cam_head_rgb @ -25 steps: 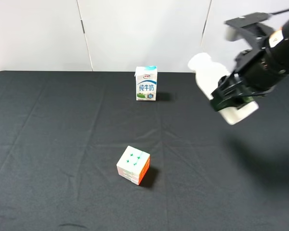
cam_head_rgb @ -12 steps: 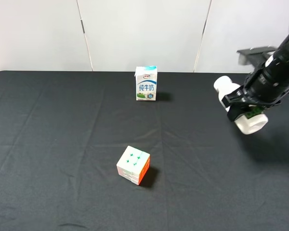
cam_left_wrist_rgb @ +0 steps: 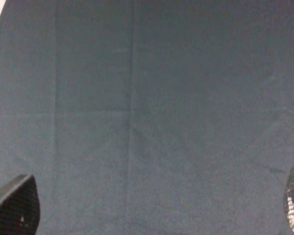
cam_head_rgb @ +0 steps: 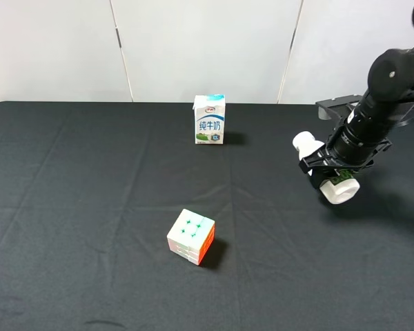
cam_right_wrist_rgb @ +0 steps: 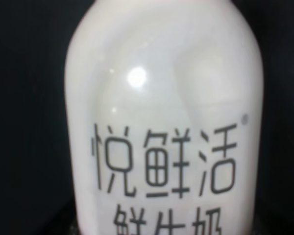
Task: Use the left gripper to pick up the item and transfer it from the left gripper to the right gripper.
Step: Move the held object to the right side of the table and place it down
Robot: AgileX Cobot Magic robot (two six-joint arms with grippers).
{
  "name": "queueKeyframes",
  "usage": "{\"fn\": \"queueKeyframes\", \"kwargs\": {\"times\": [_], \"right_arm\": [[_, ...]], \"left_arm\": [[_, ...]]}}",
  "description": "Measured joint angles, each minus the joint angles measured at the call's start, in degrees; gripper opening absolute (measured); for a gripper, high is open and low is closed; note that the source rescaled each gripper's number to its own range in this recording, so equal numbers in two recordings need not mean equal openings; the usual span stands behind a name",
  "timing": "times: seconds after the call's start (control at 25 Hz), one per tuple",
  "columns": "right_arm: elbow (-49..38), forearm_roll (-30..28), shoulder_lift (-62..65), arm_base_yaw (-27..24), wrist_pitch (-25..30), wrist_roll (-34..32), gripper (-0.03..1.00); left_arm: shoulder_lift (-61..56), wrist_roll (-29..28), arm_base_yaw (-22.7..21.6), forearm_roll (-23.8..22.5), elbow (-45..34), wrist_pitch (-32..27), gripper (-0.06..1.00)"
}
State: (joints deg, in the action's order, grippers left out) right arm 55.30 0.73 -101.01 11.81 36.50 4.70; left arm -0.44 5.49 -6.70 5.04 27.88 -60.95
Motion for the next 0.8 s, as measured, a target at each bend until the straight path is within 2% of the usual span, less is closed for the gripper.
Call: {"fn": "queueKeyframes", "kwargs": {"times": [0.24,0.72,0.76,0.8], "right_arm": [[0.0,-2.0,-2.3,0.0,-1.4,0.0,0.00],[0.0,-2.3,-2.4,0.0,-1.6,0.0,0.00],[0.0,-2.1,-2.4,0.0,-1.6,-0.4,0.03],[0.0,-1.8,-2.4,0.0,-1.6,-1.0,0.27]], "left_arm": [[0.0,0.0,0.0,0.0,0.0,0.0,1.00],[0.0,0.0,0.0,0.0,0.0,0.0,1.00],[0.0,0.0,0.0,0.0,0.0,0.0,1.00],[0.0,0.0,0.0,0.0,0.0,0.0,1.00]]}}
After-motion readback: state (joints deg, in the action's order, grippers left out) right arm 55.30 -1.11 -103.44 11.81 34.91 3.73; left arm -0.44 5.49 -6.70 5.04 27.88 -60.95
